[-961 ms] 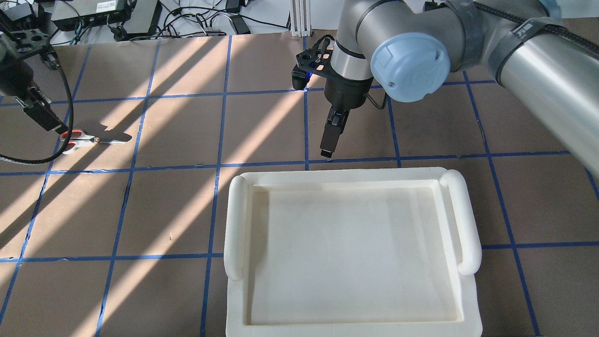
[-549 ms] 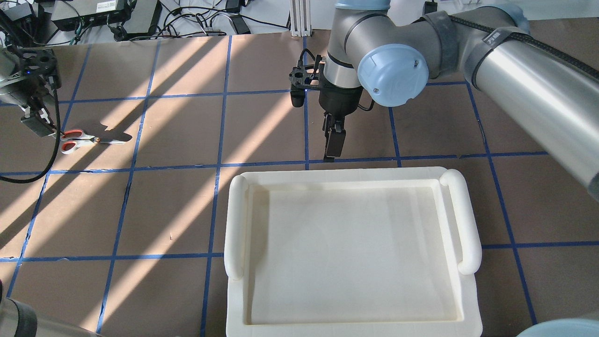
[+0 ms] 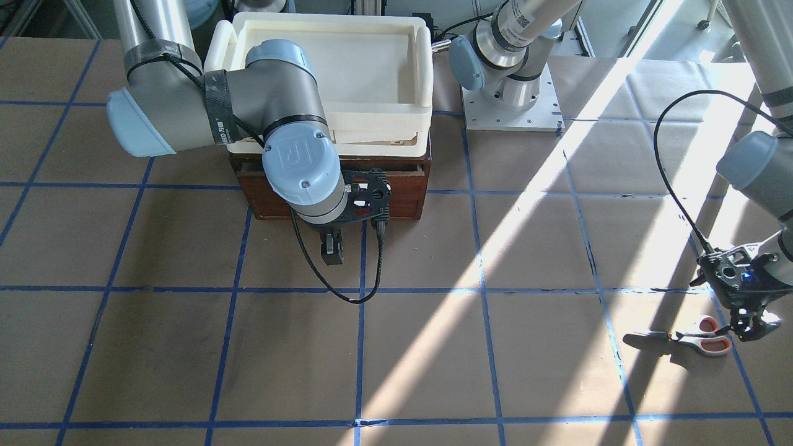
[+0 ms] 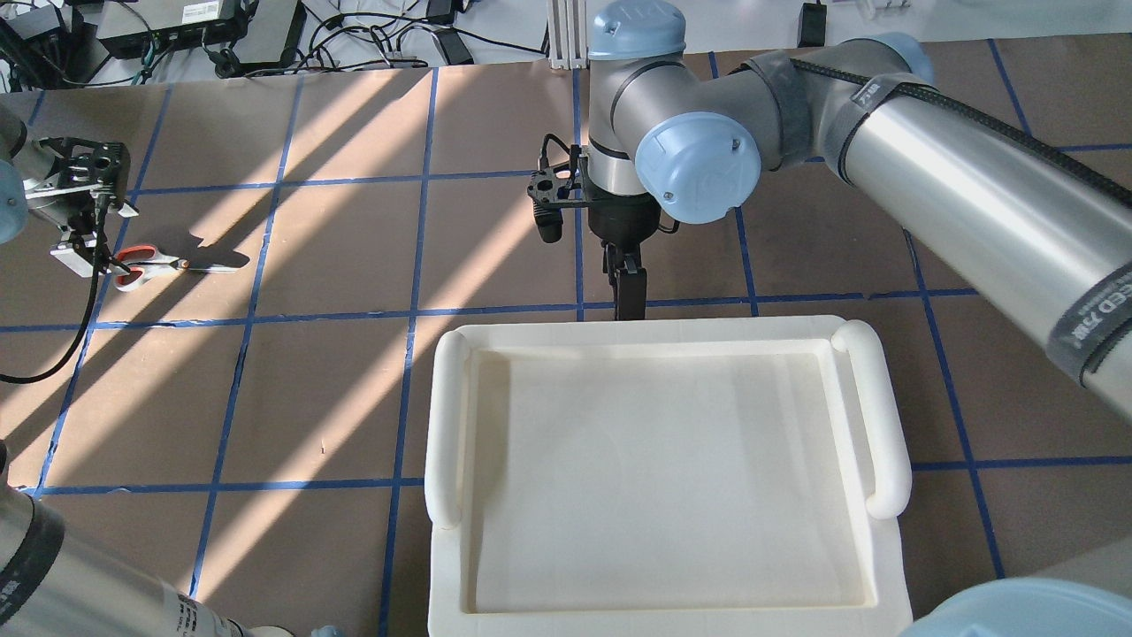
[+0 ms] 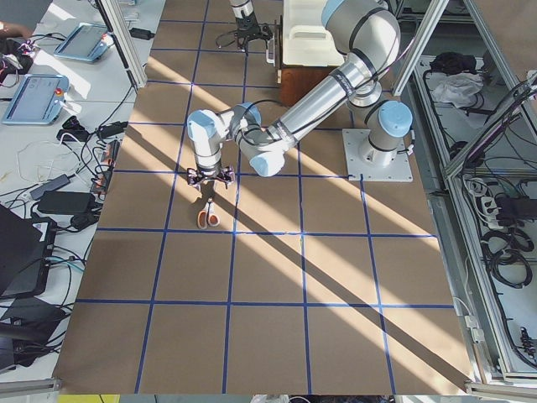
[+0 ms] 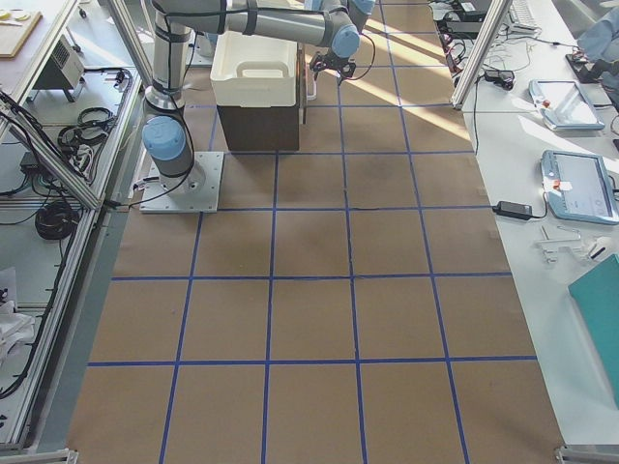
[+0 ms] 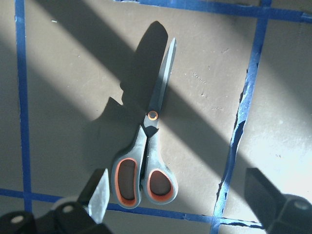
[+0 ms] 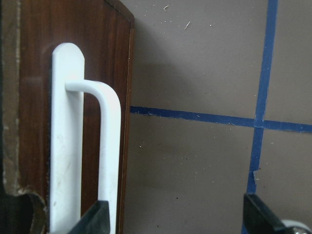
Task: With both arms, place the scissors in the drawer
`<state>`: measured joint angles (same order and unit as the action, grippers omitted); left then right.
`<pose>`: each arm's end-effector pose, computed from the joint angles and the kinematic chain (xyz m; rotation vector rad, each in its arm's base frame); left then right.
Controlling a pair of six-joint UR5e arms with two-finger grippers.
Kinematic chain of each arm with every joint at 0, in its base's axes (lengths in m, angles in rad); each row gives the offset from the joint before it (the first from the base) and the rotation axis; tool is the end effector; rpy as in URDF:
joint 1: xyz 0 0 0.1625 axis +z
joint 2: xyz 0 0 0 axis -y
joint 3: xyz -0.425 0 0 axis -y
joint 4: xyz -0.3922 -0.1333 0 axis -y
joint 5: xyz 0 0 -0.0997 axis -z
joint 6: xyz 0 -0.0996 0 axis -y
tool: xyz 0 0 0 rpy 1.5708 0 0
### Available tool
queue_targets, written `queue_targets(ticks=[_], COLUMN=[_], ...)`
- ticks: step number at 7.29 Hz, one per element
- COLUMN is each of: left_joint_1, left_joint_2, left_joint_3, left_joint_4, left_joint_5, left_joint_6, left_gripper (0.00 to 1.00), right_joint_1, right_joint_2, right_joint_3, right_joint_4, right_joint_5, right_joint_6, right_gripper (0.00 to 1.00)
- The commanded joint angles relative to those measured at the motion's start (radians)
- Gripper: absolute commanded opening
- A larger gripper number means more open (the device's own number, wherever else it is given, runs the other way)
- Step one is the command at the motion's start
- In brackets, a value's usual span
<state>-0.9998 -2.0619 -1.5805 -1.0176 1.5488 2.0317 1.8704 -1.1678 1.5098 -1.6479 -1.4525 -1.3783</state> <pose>0.2369 -0.6195 0.2547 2.0664 2.3061 -0.0544 0.3176 -0.5367 0.3004 -2.1383 1.9514 0.2429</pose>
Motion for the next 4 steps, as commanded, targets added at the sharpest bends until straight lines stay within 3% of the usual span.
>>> queue_targets(ticks=[1,4], left_joint_1=[0.021,0.024], left_joint_2=[-0.072,-0.116], left_joint_3=[0.013,0.016], left_joint_4=[0.063,0.068], left_joint_5=[-0.035,-0.038], left_joint_6=[0.076,0.070], left_gripper=[1.00,1.00], right_joint_1=[0.004,0.003], right_joint_2=[0.000,-0.001], right_joint_3=[0.000,-0.043], right_joint_4=[0.006,0.074], right_joint_5=[-0.009,-0.006], right_joint_6=[-0.004,0.001], right_gripper=[0.96,0.95])
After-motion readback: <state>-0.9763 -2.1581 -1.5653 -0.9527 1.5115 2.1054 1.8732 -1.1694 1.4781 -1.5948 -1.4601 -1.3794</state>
